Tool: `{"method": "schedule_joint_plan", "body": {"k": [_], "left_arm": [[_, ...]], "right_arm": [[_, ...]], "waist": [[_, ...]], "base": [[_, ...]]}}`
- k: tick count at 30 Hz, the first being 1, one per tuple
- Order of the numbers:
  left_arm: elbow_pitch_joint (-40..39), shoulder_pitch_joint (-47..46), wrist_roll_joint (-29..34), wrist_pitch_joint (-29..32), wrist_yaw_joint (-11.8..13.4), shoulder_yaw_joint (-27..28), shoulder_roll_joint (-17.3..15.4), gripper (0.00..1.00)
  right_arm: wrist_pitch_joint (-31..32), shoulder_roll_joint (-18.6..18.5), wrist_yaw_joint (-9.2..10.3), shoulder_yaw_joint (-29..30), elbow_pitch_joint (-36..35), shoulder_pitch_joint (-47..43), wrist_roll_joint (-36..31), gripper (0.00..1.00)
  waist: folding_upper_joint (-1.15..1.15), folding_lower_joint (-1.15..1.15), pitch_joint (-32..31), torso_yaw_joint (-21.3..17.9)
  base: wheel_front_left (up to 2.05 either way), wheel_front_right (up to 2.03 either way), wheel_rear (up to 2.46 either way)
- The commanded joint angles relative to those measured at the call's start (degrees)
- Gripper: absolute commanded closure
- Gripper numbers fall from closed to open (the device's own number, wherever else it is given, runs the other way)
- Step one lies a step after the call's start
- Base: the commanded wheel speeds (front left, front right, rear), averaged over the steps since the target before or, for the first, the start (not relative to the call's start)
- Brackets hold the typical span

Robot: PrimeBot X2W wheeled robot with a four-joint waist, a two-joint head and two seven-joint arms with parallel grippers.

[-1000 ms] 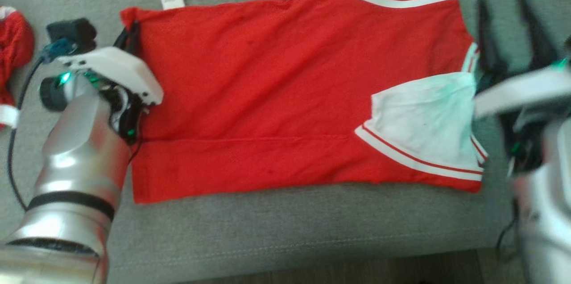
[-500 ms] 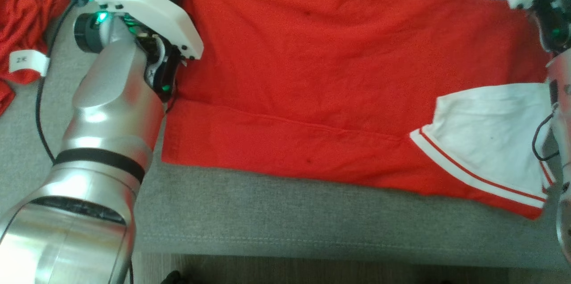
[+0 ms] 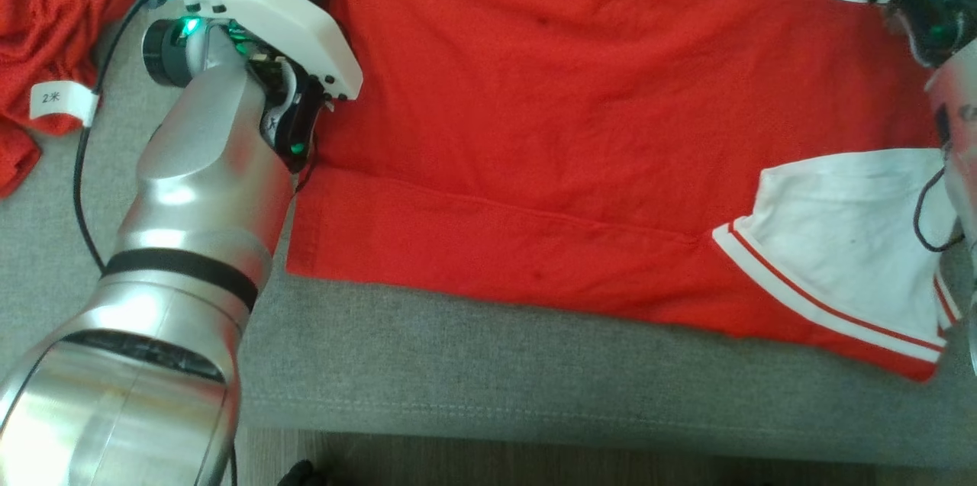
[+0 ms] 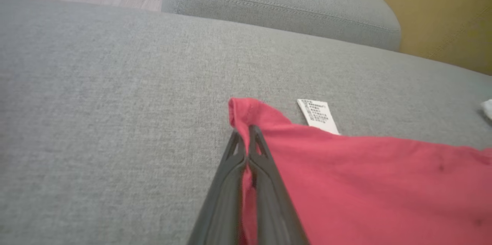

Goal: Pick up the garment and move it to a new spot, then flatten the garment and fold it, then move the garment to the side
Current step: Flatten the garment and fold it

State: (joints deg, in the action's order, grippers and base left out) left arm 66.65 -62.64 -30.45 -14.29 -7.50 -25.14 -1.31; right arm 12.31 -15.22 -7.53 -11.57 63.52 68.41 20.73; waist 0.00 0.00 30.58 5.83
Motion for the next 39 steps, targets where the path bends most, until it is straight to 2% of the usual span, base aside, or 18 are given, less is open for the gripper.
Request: {"method": "schedule_joint_plan", "body": {"k": [1,6,10,21,28,36,37,38,39], "left_arm": [[-2.06,-1.23,-0.52,-0.69,0.03,1.03,-1.95,1.0],[-4.54,-0.09,-0.86,-0.7,0.02,2.08,-3.4,1.0],[-8.06,2.72,-0.83,-0.7,0.02,3.65,-5.0,1.0],[-24.7,19.55,0.56,-0.71,0.07,10.21,-8.67,1.0],[-33.09,30.92,0.28,-0.71,0.52,13.0,-9.07,1.0],[-36.77,38.52,-1.56,0.77,1.76,13.77,-9.74,1.0],[-36.89,39.14,-1.78,1.25,1.87,13.73,-9.74,0.87],[-36.98,39.7,-2.01,1.71,2.01,13.69,-9.7,0.58],[-37.01,40.24,-2.27,2.11,2.2,13.75,-9.71,0.12]], "right_arm": [[-2.26,0.19,0.04,-1.61,-2.2,0.25,0.97,1.0],[-6.67,-0.42,0.04,-5.89,-4.22,0.1,3.58,1.0],[-11.95,-0.99,0.04,-8.75,-7.67,-2.2,8.15,1.0],[-21.85,-4.88,0.04,-16.14,-23.85,-20.04,19.69,1.0],[-23.44,-6.88,0.04,-15.49,-32.93,-32.56,22.69,1.0],[-22.2,-5.02,0.04,-11.89,-40.62,-45.95,20.58,1.0],[-21.74,-4.53,0.04,-11.26,-41.2,-47.38,19.97,1.0],[-21.36,-3.91,0.04,-10.41,-41.81,-48.84,19.58,0.72],[-20.55,-3.39,0.04,-9.58,-42.12,-50.29,18.98,0.4]], "waist": [[0.0,0.0,-0.48,-0.43],[0.0,0.0,-1.69,-1.57],[0.0,0.0,-3.62,-2.7],[0.0,0.0,-9.85,-6.33],[0.0,0.0,-11.68,-7.61],[0.0,0.0,-12.37,-8.24],[0.0,0.0,-12.44,-8.27],[0.0,0.0,-12.52,-8.26],[0.0,0.0,-12.58,-8.31]], "base": [[0.0,0.0,0.0],[0.0,0.0,0.0],[0.0,0.0,0.0],[0.0,0.0,0.0],[0.0,0.0,0.0],[0.0,0.0,0.0],[0.0,0.0,0.0],[0.0,0.0,0.0],[0.0,0.0,0.0]]}}
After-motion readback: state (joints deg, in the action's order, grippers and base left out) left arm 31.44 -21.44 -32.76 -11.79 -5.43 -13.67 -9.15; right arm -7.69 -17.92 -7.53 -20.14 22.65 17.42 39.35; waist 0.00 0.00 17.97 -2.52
